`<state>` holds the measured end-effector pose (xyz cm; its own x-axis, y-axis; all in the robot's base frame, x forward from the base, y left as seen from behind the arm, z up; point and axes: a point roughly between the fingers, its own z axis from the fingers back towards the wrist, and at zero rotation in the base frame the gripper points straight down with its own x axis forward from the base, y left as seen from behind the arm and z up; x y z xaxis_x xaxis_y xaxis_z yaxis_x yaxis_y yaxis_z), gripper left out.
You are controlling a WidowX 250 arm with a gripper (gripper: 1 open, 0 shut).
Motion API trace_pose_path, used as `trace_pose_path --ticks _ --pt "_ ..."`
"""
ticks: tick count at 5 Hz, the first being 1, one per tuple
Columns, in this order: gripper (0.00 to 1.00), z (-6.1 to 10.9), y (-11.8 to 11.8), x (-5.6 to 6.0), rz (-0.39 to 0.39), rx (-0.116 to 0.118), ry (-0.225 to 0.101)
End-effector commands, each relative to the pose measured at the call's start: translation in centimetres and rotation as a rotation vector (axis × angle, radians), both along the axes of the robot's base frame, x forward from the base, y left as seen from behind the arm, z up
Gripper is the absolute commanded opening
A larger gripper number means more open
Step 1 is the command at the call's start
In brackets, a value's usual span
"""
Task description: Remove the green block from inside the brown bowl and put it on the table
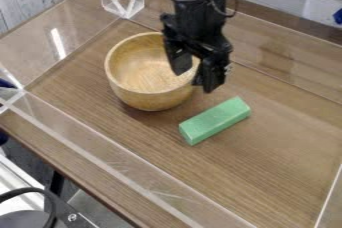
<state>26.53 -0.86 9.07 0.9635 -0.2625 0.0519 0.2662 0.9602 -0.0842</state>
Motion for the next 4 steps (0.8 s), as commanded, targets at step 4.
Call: trace_pose_path --ticks 4 --pt "1.00 2.0 -0.1 0.1 0.092 -0.034 -0.016"
